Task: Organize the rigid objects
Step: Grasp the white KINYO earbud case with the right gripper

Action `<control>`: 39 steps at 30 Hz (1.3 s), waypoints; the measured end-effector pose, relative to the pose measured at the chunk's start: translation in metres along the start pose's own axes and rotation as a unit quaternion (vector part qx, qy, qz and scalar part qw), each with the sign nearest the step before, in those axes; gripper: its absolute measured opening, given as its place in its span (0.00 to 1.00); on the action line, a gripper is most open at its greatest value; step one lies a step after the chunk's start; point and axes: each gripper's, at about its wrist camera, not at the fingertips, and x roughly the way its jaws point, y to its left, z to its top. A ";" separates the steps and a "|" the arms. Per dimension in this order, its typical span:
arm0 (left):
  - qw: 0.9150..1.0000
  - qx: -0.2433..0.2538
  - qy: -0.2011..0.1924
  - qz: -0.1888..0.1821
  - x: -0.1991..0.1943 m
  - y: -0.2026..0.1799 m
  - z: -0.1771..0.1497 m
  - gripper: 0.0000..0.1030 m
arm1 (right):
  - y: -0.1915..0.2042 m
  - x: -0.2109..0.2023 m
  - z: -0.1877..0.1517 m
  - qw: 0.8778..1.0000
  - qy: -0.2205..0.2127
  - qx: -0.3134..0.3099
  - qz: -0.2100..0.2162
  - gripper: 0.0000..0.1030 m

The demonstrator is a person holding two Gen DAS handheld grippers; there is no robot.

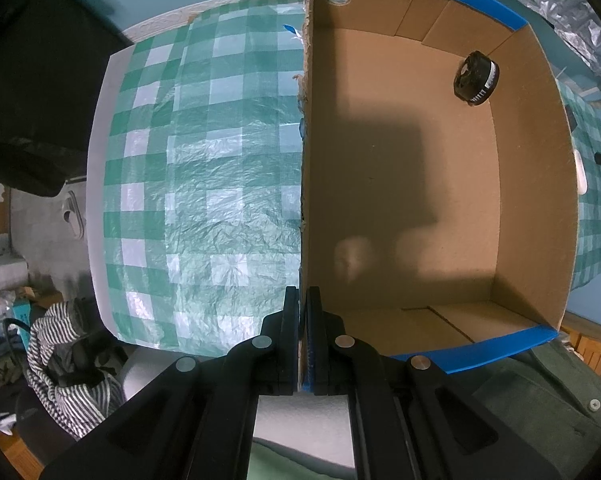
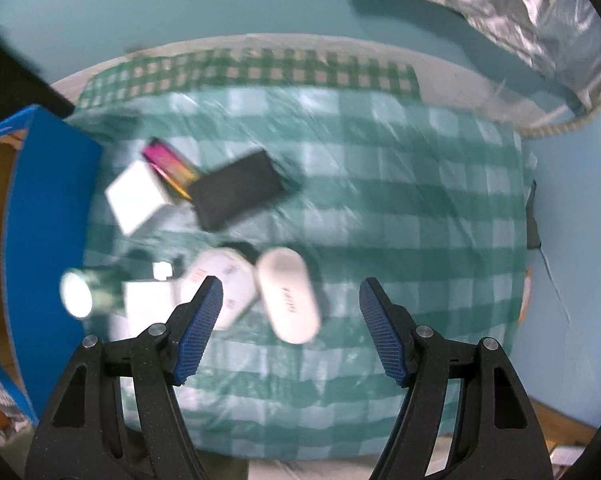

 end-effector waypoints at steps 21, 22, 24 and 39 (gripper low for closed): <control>1.000 -0.004 0.000 0.003 -0.001 0.001 -0.001 0.03 | 0.006 0.061 -0.020 0.997 0.051 -0.057 -0.002 0.60; 1.000 -0.004 0.000 0.004 -0.001 0.001 -0.002 0.03 | 0.007 0.063 -0.021 0.997 0.056 -0.056 0.001 0.58; 1.000 -0.004 0.000 0.003 -0.001 0.001 -0.002 0.03 | 0.008 0.065 -0.021 0.997 0.058 -0.055 0.003 0.47; 1.000 -0.001 0.001 0.002 -0.001 0.000 -0.002 0.03 | -0.001 0.063 -0.020 0.998 0.062 -0.021 0.004 0.41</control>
